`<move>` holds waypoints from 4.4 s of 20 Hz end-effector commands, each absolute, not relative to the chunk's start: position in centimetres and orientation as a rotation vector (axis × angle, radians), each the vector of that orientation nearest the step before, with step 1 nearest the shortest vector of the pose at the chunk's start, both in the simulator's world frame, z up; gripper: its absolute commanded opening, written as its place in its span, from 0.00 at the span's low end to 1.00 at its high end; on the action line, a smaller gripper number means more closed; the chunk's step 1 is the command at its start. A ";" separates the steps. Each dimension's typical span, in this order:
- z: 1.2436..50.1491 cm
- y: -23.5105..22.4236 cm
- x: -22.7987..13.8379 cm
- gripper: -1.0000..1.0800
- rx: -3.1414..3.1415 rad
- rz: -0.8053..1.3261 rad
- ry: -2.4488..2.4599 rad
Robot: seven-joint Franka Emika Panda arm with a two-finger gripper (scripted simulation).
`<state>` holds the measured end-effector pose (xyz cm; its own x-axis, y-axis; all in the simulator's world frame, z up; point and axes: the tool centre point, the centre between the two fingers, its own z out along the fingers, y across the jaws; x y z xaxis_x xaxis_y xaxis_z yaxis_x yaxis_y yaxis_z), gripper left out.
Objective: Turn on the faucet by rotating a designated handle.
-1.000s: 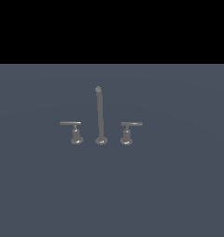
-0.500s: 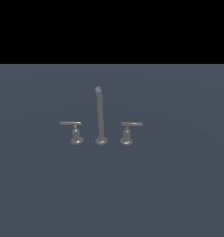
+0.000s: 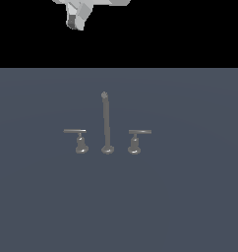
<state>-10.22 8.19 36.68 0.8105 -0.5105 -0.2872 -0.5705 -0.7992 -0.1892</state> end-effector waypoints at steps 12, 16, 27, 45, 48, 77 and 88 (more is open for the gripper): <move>25.7 13.0 -3.8 0.00 -2.564 0.404 1.410; 22.2 14.0 -2.5 0.00 -2.510 0.387 1.585; 13.6 15.9 0.6 0.00 -2.334 0.216 2.028; 8.9 16.6 2.4 0.00 -2.179 0.000 2.263; 8.9 16.6 2.3 0.00 -2.181 0.001 2.262; 8.9 18.7 -4.5 0.00 -2.194 -0.001 2.242; 8.9 14.8 -6.9 0.00 -2.180 0.000 2.262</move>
